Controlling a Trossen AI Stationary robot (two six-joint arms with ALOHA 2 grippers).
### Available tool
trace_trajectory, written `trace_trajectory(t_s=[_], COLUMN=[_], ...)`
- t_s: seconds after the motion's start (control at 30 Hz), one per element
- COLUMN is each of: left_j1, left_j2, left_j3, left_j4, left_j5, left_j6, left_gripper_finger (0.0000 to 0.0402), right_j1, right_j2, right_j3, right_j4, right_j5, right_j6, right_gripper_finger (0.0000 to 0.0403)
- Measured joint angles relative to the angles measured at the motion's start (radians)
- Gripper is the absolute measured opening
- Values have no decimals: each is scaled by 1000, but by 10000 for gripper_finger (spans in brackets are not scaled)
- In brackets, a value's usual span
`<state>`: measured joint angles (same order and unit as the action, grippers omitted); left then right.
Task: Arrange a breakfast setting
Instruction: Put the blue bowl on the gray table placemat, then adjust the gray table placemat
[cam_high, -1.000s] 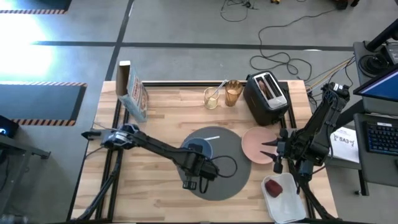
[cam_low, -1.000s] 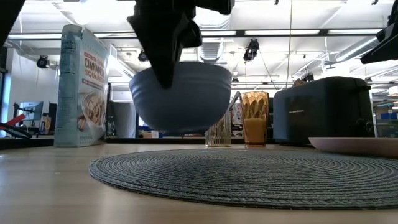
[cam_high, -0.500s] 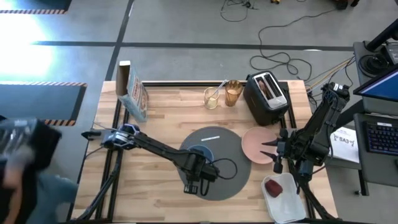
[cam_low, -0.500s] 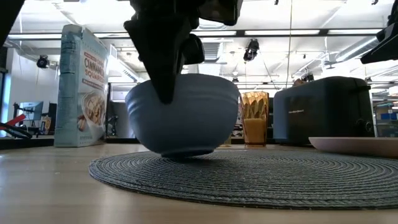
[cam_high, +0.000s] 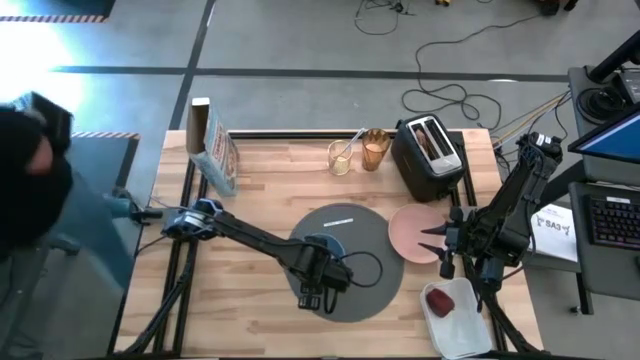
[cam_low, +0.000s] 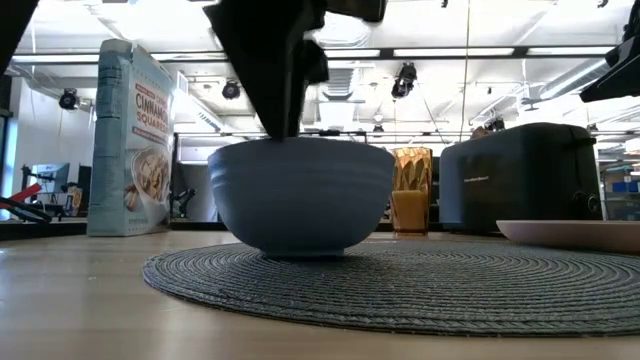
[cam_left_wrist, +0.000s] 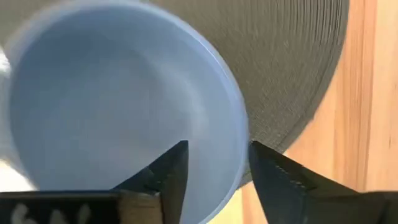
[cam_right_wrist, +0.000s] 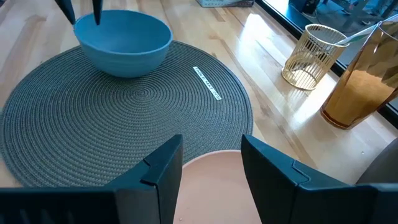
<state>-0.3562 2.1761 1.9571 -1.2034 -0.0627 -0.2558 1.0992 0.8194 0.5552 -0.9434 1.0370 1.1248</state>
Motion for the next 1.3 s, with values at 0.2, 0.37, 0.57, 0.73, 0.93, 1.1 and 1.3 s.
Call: trace_trajectory(t_s=[0.2,0.37,0.57,0.73,0.93,1.1,1.3], left_j1=[-12,-16,-13,-12,-12,-12,-7], left_j2=[-2,-3,49,129,213,266,314], left_j3=[141,169,161,175,244,311,349], left_j4=[-41,55,118,146,132,125,113], left_j5=[-94,-80,-78,-77,-76,-16,87], left_j6=[17,90,164,210,207,204,209], left_gripper_finger=[166,148,112,58,4,7,1], right_j1=[0,0,0,0,0,0,0], right_j2=[0,0,0,0,0,0,0], right_j3=[0,0,0,0,0,0,0], right_j4=[3,7,7,7,9,10,10], right_j5=[0,0,0,0,0,0,0], right_j6=[0,0,0,0,0,0,0], right_gripper_finger=[155,155,155,155,155,155,155])
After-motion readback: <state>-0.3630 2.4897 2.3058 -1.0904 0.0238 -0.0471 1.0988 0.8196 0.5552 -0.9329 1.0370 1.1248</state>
